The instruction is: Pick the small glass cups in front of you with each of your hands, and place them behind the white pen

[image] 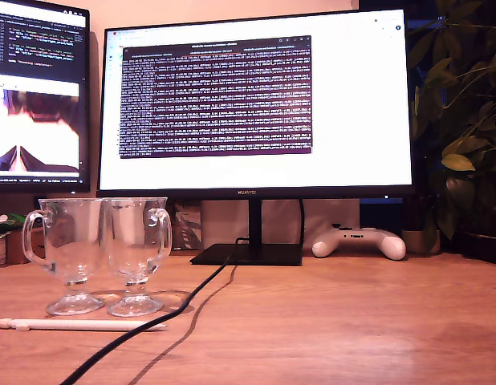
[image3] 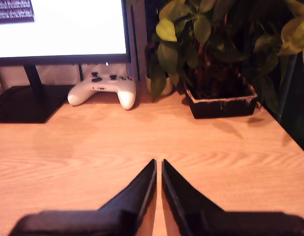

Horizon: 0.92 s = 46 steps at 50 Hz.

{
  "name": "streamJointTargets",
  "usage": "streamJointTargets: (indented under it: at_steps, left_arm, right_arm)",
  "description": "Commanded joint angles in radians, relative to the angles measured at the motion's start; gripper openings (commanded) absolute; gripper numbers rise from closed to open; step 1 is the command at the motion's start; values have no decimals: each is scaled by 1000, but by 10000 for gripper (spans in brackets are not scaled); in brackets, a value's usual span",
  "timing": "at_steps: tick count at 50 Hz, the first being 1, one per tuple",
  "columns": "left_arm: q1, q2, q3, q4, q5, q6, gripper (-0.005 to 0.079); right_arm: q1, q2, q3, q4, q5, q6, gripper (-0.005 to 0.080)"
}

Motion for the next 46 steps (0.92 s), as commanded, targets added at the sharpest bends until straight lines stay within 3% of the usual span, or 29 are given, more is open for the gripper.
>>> streamJointTargets:
  at_steps: [1,13,21,46]
  left_arm:
    - [-3,-2,-35,-17,-30,-7,-19]
    - [-5,-8,-35,-19,-131,-11,-19]
    - [-5,-8,-35,-20,-127,-33,-19]
    - [-5,-8,-35,-20,-129,-32,-19]
  right_arm:
    - [-2,-6,-19,34,3,-19,-10]
    - [-3,-6,-19,55,64,-27,-10]
    - [-2,-6,-18,-49,69,-21,-10]
    - [-2,-6,-16,-51,69,-21,-10]
